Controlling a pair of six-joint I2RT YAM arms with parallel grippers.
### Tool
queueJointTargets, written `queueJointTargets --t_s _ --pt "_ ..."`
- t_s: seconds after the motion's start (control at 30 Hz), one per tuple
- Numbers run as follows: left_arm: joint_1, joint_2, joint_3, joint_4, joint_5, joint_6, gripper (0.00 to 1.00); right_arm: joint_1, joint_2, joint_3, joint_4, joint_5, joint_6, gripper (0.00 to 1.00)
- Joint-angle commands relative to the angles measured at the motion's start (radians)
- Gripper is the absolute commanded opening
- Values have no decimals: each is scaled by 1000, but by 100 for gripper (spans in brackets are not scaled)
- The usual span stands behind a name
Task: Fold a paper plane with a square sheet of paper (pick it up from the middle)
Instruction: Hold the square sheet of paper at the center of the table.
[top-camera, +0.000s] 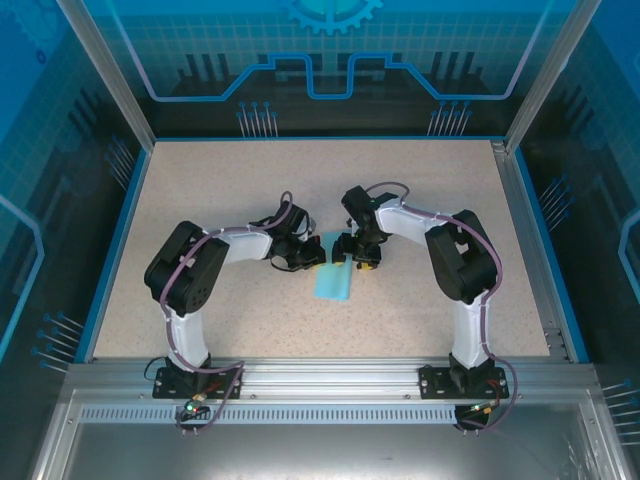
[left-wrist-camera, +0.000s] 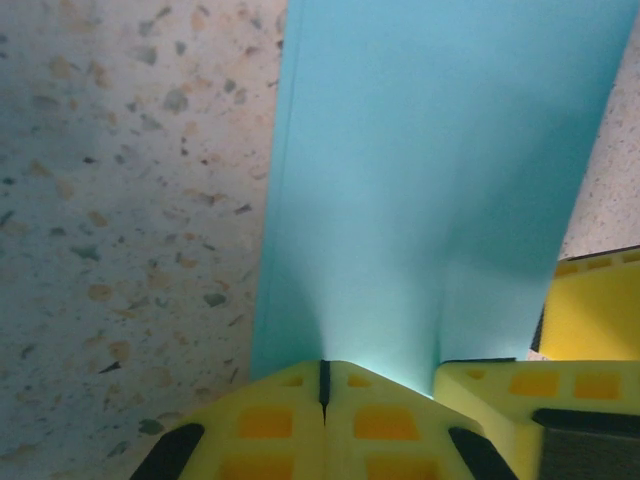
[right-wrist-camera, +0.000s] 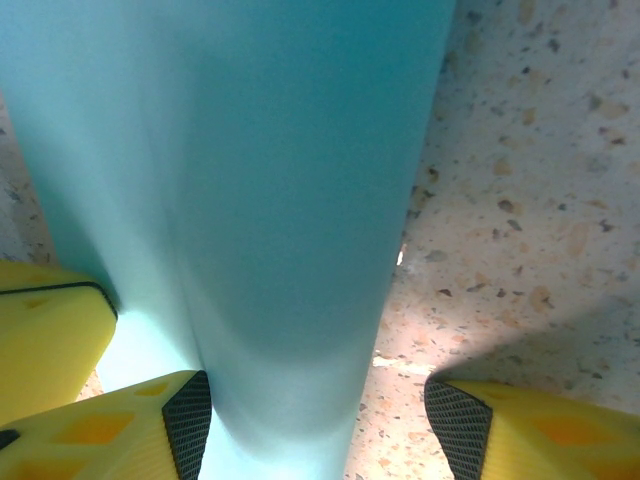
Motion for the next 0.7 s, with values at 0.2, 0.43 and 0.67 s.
queueJointTargets --t_s 0.2,0.43,0.67 --pt "-9 28 12 -55 -15 33 0 -1 82 -30 -51 104 0 67" --pt "-9 35 -3 -54 -20 45 0 -12 -31 -19 12 66 -7 69" --pt "-9 34 0 -65 -23 64 0 -81 -266 -211 275 -99 32 67"
